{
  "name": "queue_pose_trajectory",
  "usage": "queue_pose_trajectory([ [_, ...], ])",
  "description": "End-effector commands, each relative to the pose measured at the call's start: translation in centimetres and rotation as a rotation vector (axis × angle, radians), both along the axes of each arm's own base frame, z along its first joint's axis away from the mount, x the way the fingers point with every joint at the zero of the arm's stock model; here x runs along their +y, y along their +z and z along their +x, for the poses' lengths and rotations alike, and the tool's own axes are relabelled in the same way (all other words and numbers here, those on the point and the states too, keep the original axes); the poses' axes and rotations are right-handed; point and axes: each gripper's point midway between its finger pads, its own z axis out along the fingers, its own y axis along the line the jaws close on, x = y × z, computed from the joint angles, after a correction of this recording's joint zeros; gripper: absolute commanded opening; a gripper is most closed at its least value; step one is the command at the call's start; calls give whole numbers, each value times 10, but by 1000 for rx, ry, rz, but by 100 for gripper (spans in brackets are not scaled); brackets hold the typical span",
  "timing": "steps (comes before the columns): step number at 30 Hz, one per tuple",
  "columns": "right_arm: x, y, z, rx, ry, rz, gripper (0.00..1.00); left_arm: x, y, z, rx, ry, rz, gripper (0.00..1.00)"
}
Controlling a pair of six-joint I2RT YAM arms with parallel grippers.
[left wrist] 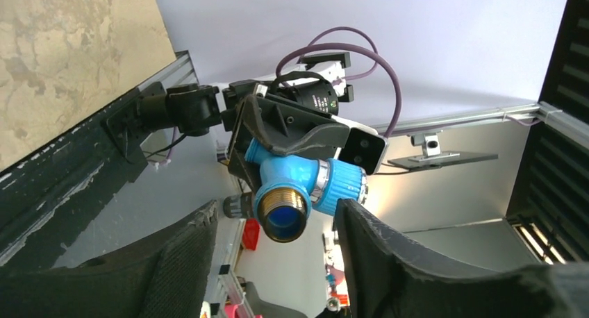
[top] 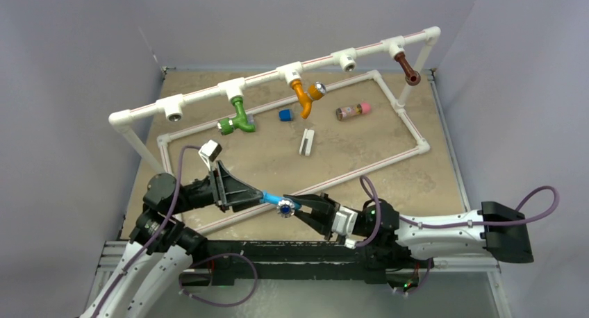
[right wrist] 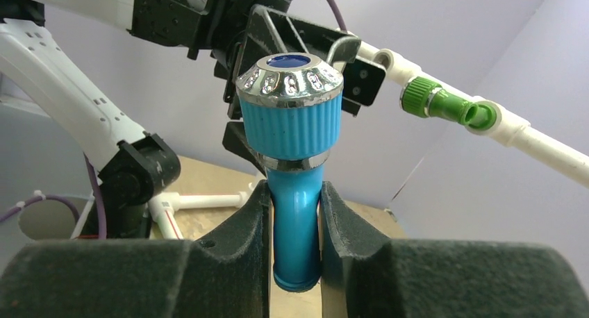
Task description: Install the water faucets
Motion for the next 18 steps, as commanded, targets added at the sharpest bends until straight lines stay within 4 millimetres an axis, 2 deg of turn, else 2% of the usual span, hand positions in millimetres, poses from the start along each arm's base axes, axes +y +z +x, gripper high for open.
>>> queue_pose_trajectory([
  [1,-11,41,1,60,2,124,0,4,14,-2,-73,30,38,65],
  [8,-18,43,14,253,-27,109,0,11,12,1,-187,86,135,70],
  [12,-19,34,22,414,-57,38,0,13,16,3,-265,86,204,70],
  [18,-38,20,56,590,-276,-14,0,10,48,0,-434,32,225,69],
])
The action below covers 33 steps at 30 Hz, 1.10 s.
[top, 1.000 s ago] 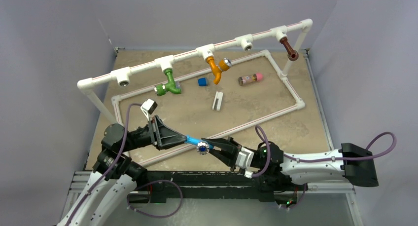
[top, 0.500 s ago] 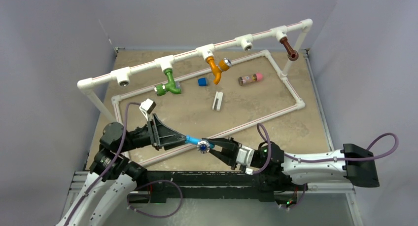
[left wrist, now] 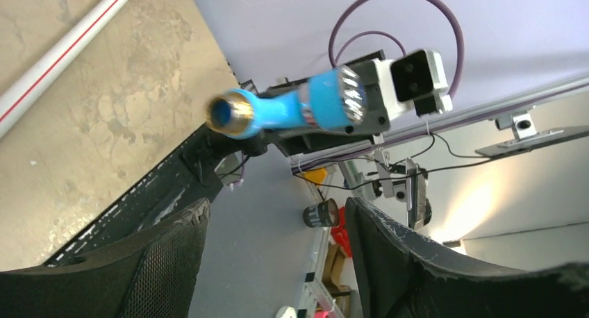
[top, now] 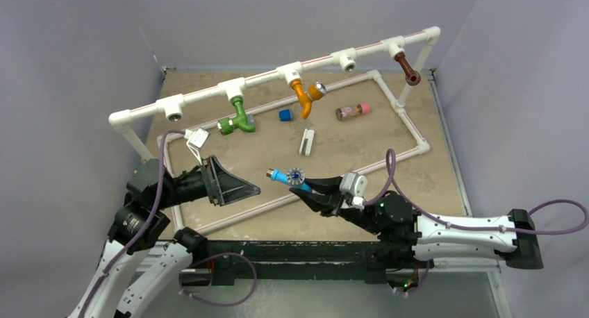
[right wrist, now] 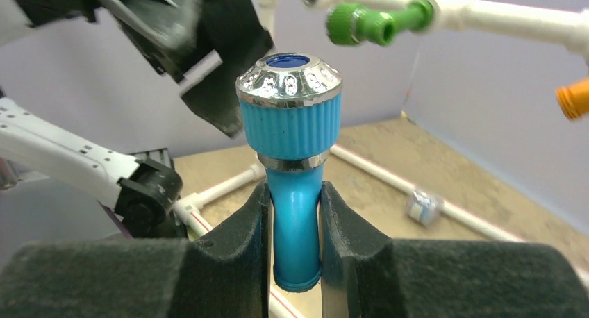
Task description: Install the water faucets
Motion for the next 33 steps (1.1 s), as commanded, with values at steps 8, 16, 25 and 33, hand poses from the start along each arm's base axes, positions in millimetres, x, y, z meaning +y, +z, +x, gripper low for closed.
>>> queue_pose_trajectory([
  [8,-57,-26,69,351,-489,-153,0,-16,81,-6,-340,-213,-18,68],
  [16,-100,-15,126,422,-711,-138,0,-32,126,50,-561,-119,55,59],
  [25,-124,6,171,454,-848,-114,0,-27,182,150,-873,249,211,34],
  [33,-143,29,192,436,-876,-46,0,-10,182,240,-943,561,387,0],
])
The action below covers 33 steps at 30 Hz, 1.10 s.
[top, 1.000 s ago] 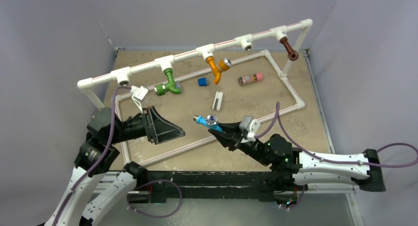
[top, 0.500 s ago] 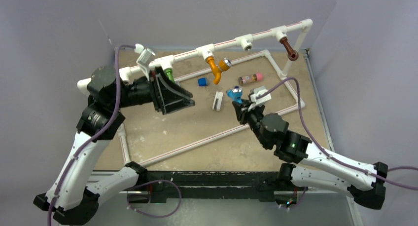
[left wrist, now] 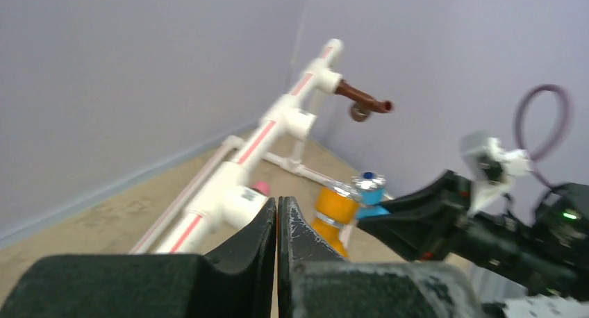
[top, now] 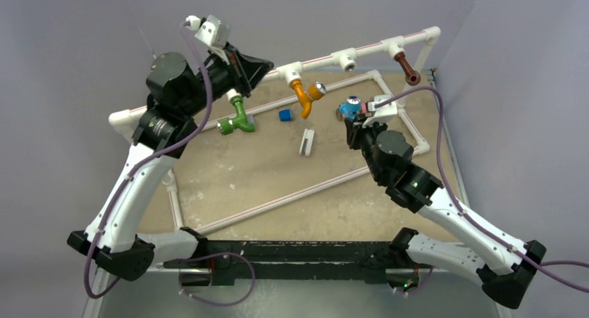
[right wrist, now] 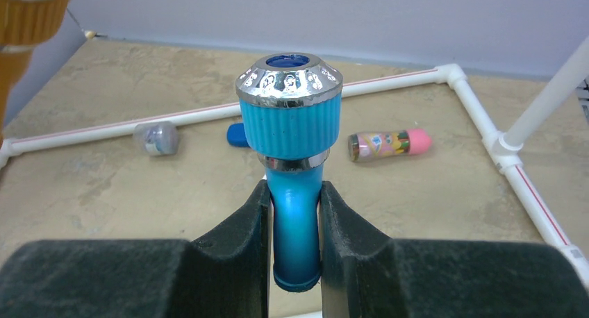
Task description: Install the water faucets
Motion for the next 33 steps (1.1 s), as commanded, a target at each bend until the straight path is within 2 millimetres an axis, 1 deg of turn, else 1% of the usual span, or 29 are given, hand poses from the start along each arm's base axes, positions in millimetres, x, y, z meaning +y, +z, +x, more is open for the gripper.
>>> queue_pose_trajectory([
  [1,2,45,7,-75,21,101,0,23,22,51,-162,257,33,0],
  [3,2,49,7,-78,28,116,0,32,23,72,-193,358,46,0],
  [6,3,52,5,-85,43,143,0,48,11,108,-212,521,98,0],
  [7,3,52,4,-85,47,146,0,55,8,116,-217,575,105,0],
  [9,4,50,3,-81,51,158,0,61,5,132,-245,649,118,0],
  [13,2,51,3,-81,42,174,0,69,-17,156,-232,744,199,0],
  [18,-21,56,10,-129,-73,137,0,68,-52,170,-182,763,277,0],
  [20,-26,62,11,-168,-87,134,0,65,-69,175,-142,746,312,0],
  [21,-27,63,11,-179,-88,127,0,64,-74,176,-126,741,318,0],
  [22,-29,68,11,-200,-94,132,0,61,-79,178,-112,728,321,0],
  [23,-30,71,11,-216,-98,135,0,60,-91,179,-77,712,345,0],
  [26,-31,77,15,-253,-102,130,0,61,-108,181,-18,702,368,0],
  [30,-30,79,24,-298,-106,80,0,65,-127,180,44,691,368,0],
  [33,-27,82,25,-366,-82,49,0,67,-149,182,89,679,392,0],
])
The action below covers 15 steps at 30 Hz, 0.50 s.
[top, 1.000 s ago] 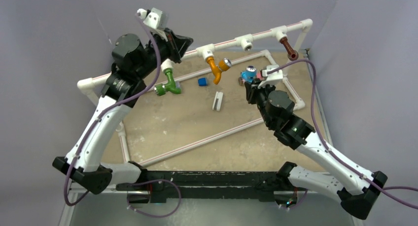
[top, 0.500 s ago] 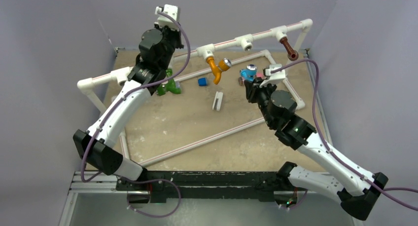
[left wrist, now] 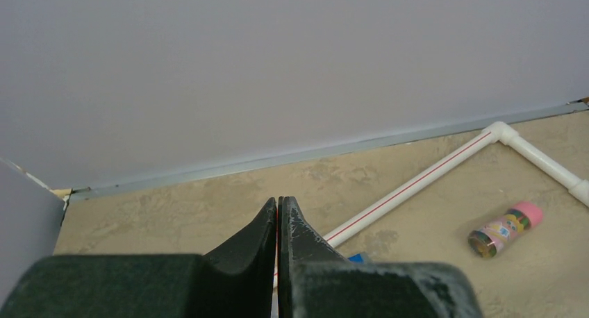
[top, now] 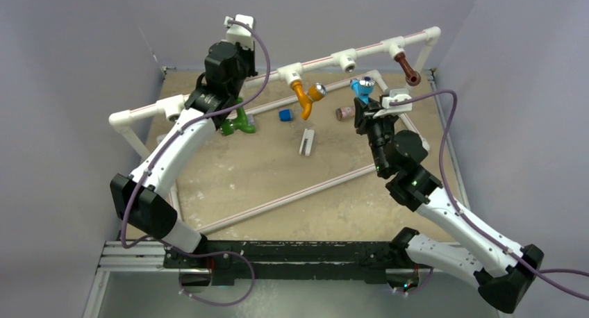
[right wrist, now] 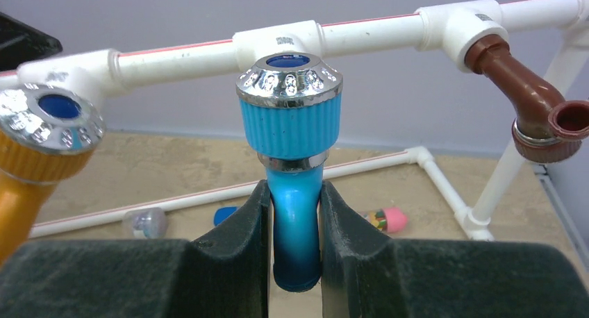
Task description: Install the water faucets
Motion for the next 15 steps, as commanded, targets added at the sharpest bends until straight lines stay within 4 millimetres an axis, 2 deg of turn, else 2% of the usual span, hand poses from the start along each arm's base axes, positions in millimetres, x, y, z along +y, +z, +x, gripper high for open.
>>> queue_pose_trajectory([
  [1,-4,28,1,-167,-4,-15,0,-1,-38,-2,109,-19,1,0],
  [6,5,37,-3,-273,61,-49,0,5,-60,-1,154,-11,5,0],
  [15,-1,48,8,-334,56,-65,0,3,-92,-3,219,-31,16,0],
])
